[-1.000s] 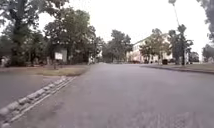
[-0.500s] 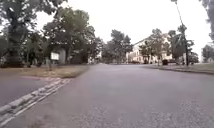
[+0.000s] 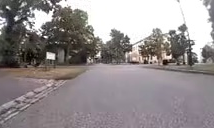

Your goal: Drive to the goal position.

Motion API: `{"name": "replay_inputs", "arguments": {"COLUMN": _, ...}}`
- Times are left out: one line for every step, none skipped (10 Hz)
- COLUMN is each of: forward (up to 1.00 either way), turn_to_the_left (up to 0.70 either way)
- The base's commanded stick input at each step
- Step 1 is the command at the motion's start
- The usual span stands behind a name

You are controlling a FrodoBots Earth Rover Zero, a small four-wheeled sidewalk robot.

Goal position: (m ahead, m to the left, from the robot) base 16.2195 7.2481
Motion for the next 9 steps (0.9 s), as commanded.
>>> {"name": "replay_inputs", "arguments": {"forward": 0.7, "turn_to_the_left": 0.04}}
{"name": "replay_inputs", "arguments": {"forward": 0.7, "turn_to_the_left": 0.04}}
{"name": "replay_inputs", "arguments": {"forward": 0.7, "turn_to_the_left": 0.04}}
{"name": "replay_inputs", "arguments": {"forward": 0.7, "turn_to_the_left": 0.04}}
{"name": "replay_inputs", "arguments": {"forward": 0.7, "turn_to_the_left": 0.04}}
{"name": "replay_inputs", "arguments": {"forward": 0.7, "turn_to_the_left": 0.04}}
{"name": "replay_inputs", "arguments": {"forward": 0.7, "turn_to_the_left": 0.04}}
{"name": "replay_inputs", "arguments": {"forward": 0.7, "turn_to_the_left": 0.04}}
{"name": "replay_inputs", "arguments": {"forward": 0.7, "turn_to_the_left": 0.04}}
